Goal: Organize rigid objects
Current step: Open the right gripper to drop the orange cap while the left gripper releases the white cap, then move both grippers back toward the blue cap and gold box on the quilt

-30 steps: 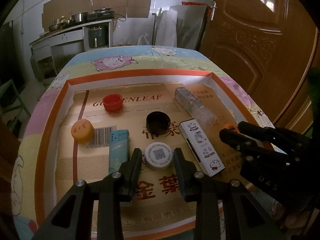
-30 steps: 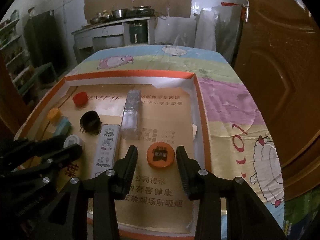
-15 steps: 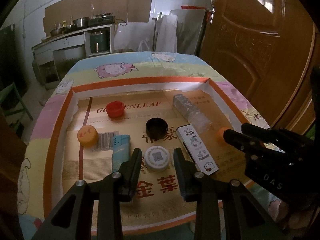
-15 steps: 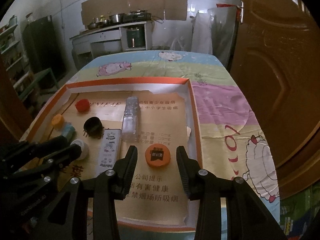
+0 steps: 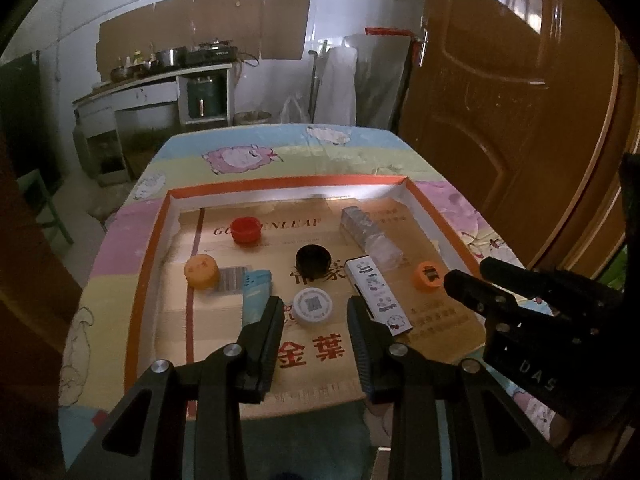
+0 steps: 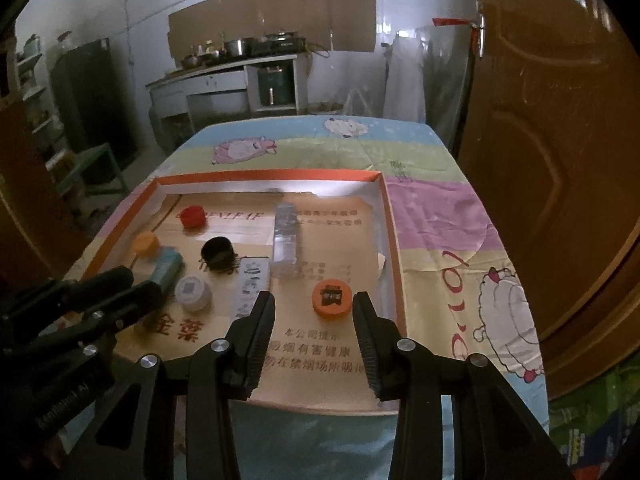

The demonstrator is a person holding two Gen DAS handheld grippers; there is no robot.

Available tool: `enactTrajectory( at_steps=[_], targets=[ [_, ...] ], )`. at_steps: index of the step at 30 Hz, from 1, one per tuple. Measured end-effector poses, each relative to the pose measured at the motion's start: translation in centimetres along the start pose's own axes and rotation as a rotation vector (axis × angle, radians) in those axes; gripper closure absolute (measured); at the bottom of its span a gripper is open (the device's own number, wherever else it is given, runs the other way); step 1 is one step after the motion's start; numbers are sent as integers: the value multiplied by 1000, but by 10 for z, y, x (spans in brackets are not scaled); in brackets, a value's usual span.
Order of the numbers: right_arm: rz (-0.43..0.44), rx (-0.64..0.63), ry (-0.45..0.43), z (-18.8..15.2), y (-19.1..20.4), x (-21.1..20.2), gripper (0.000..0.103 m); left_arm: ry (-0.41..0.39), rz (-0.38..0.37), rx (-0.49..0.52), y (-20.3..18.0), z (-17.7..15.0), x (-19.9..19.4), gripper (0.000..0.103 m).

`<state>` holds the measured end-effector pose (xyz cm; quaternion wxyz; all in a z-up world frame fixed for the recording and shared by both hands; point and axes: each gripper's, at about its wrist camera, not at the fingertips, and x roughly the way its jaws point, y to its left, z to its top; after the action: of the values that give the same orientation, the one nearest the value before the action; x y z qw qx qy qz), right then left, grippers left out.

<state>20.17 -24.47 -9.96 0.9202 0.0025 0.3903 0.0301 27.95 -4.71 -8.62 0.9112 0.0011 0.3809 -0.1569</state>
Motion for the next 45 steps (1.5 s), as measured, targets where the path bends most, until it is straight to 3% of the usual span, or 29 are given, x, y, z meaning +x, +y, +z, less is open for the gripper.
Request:
enactTrajectory(
  at_steps=[13,27,45],
  targets=[
    [0,-3,-24,-13,12,-41,61,-33,12,-27,1,-14,-39,70],
    [12,-7,-29,-40,34,-79,61,-57,36,-106,29,-51,-79,70],
    [45,55,46,-89,93,-54,61,-53,63,-171,64,-94,-103,70]
  ],
)
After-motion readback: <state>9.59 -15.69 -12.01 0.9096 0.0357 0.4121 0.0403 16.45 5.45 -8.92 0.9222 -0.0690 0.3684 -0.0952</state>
